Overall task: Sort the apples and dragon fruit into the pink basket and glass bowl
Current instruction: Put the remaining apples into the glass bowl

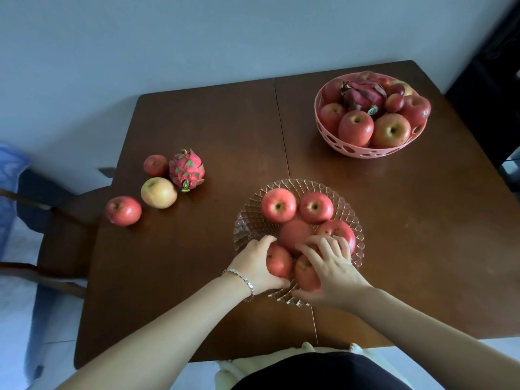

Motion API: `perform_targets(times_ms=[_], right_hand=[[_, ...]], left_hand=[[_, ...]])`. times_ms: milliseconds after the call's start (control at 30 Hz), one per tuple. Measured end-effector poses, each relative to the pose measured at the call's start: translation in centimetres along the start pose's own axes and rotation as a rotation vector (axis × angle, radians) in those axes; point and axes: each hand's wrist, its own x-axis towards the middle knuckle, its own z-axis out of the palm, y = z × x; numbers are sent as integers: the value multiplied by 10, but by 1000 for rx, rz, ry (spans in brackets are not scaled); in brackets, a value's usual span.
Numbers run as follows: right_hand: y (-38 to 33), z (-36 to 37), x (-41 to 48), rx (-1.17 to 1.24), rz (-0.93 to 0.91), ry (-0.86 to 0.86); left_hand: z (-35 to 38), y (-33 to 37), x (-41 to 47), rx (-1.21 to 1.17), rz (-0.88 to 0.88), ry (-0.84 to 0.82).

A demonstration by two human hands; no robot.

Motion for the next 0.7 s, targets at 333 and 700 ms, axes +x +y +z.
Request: perform_targets(times_ms=[333,700], right_hand=[[-33,-18,39,-32,-158,-148],[-54,-41,83,-172,-124,-607]], left_hand=[[-12,-28,-4,-329,11,-126],[-121,-168,23,224,-609,574]])
